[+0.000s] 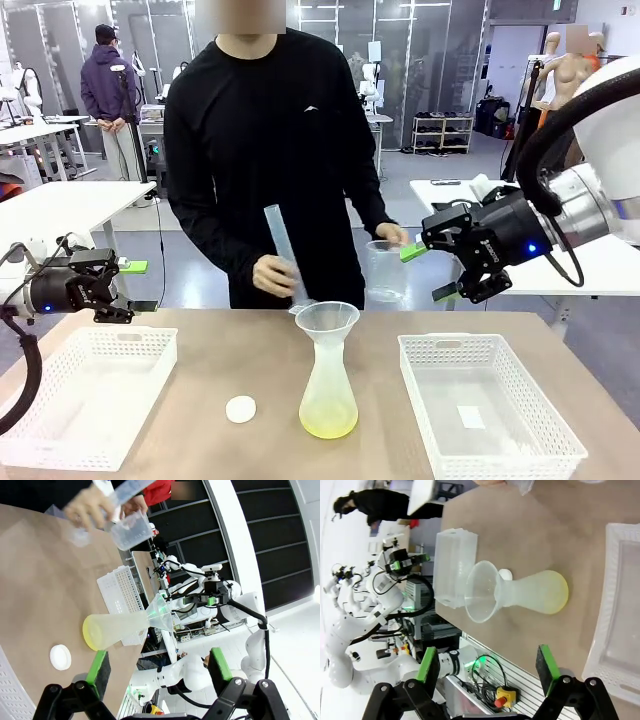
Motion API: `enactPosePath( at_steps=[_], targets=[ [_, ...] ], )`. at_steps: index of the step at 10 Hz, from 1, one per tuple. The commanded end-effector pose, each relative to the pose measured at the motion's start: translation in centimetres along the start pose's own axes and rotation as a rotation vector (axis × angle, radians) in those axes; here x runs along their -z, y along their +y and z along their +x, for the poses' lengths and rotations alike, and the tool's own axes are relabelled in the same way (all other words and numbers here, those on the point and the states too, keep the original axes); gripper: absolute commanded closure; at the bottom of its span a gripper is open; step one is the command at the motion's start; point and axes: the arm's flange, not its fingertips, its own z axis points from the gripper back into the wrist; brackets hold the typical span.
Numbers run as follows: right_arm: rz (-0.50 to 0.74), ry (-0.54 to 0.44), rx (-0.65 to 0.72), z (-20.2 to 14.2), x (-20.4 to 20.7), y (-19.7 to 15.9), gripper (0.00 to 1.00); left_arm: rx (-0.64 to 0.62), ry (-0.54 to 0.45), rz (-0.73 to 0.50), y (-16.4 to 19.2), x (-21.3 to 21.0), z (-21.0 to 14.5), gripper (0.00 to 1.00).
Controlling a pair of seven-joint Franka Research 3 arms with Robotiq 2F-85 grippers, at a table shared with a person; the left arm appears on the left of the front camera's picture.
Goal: Prepare the solutions needed for the experiment.
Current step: Once the solution is in the Big flask , pick up the Plastic Funnel and place it back into the right Organizing basket.
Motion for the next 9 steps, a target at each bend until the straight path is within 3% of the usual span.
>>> enactPosePath(
  at_steps=[1, 2, 9],
  targets=[
    [-0.067, 0.005, 0.03, -0.39, -0.1, 0.71, 0.03, 0.006, 0.007, 0.002, -0.26, -0.1, -0.1, 0.0],
    [0.0, 0.0, 0.0, 0.0, 0.0, 0.0, 0.03, 0.006, 0.007, 0.002, -0.26, -0.1, -0.1, 0.0],
    [-0.01, 0.013, 0.01, -0.22, -0.28, 0.12, 0.03, 0.006, 0.007, 0.002, -0.26, -0.1, -0.1, 0.0]
  ],
)
